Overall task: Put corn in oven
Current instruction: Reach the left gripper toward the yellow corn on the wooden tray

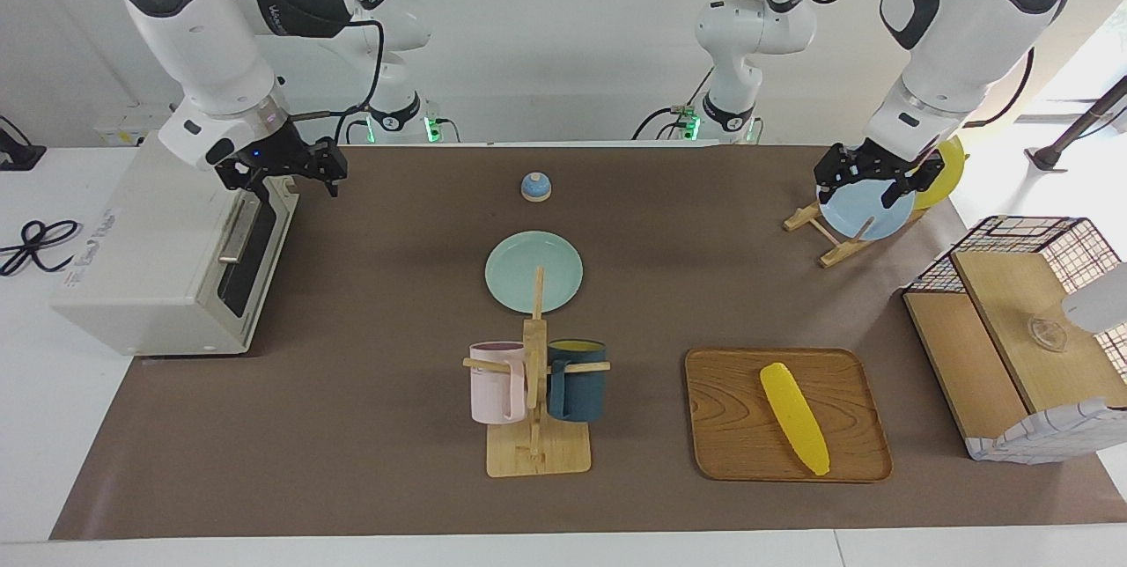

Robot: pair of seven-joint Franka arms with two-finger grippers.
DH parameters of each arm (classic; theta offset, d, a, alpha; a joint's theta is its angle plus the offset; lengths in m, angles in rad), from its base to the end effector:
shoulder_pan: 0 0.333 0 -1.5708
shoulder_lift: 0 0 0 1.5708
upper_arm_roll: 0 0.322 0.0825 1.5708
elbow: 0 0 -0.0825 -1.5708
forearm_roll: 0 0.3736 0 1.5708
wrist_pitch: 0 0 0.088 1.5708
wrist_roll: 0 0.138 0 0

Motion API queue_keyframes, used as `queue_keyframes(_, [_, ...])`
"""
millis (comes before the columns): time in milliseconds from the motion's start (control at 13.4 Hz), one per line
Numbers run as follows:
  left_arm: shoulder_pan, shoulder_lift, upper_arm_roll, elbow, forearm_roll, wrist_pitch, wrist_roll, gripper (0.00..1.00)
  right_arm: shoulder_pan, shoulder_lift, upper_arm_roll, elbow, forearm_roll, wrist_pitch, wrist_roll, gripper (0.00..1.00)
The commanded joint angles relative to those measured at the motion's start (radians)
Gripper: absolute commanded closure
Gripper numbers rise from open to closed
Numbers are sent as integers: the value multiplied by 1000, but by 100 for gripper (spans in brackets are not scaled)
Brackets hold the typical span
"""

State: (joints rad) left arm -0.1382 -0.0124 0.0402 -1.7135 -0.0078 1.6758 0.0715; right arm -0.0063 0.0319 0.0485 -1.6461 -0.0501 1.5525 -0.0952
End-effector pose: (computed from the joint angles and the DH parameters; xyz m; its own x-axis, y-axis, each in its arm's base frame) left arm 0.5414 -0.0541 0.5491 0.9855 -0.1679 -0.0247 -0.1677 -0.9858 0.0100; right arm 0.5429 0.0156 0.5465 0.9823 0.1358 -0.1291 0.1415 -0.9893 0.0361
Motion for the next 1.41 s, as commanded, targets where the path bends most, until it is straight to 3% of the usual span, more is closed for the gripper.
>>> queue_keyframes(0, [-6,-23,-2,-32,17,33,-13,0,-8,-7,1,0,29,-2,6,0])
queue_keyframes(372, [-8,-23,-3,-32,17,35,-16,0,-20,-9,-1,-1,29,0,-1,0])
queue_keyframes(447, [-8,-23,-3,-32,17,35,-15,0,-27,-9,1,-6,30,33,-3,16])
queue_keyframes(521, [-8,-23,-3,-32,17,35,-15,0,-26,-9,-1,-11,38,46,-4,75])
queue_keyframes(595, [-8,-24,-3,-35,17,35,-16,0,-27,-16,-1,-29,39,50,-6,100])
queue_keyframes(893, [-8,-20,-6,-37,8,80,-35,0,-43,-75,-7,-214,-16,214,141,100])
queue_keyframes(1042, [-9,-6,-6,-37,-11,102,-47,0,-107,-70,-6,-247,-47,228,216,100])
queue_keyframes(1340, [-29,34,-6,-31,-24,143,-67,0,-142,-67,-7,-270,-92,227,224,100])
